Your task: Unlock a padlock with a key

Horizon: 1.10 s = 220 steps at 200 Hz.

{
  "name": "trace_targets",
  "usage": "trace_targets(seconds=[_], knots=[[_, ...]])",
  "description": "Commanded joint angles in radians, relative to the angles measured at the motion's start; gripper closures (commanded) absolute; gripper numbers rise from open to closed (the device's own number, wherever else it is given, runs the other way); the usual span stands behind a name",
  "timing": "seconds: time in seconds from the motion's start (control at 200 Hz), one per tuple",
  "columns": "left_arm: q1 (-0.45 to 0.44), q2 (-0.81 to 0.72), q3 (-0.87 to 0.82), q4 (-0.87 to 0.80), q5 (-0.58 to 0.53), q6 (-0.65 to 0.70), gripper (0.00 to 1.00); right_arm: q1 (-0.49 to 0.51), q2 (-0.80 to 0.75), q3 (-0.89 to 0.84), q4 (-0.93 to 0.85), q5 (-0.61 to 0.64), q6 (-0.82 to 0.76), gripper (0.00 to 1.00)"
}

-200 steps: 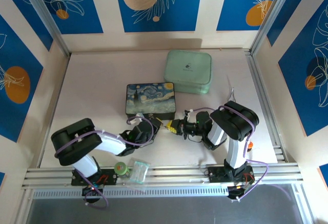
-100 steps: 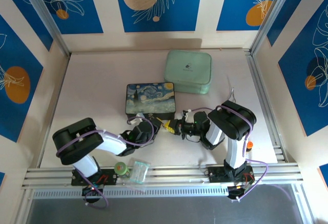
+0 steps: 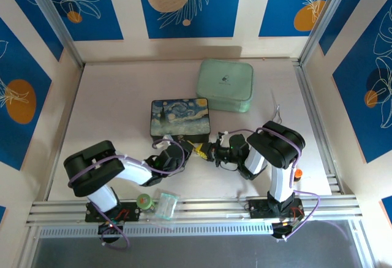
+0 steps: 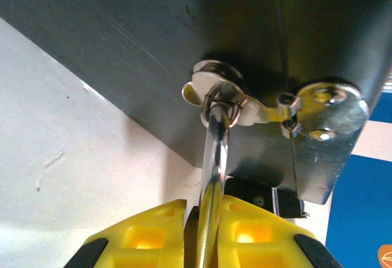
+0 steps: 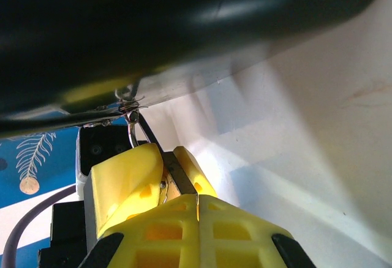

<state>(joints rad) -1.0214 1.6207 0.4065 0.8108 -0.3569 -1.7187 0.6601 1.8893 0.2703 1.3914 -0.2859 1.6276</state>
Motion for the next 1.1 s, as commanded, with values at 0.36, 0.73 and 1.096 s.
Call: trace_targets(seconds=[0.36,0.73,1.096], knots=[[-0.032,-0.025,0.074,-0.134,0.084,-0.017,1.00,0.044,-0.065,0.000,-0.137,0.025,-0.117,0.95],[-0.028,-0.045,0.087,-0.174,0.071,0.006,1.00,0.006,-0.172,0.006,-0.360,-0.015,-0.215,0.66],[-0.007,-0.102,0.127,-0.394,0.074,0.083,1.00,-0.067,-0.448,0.025,-0.864,-0.017,-0.531,0.49]])
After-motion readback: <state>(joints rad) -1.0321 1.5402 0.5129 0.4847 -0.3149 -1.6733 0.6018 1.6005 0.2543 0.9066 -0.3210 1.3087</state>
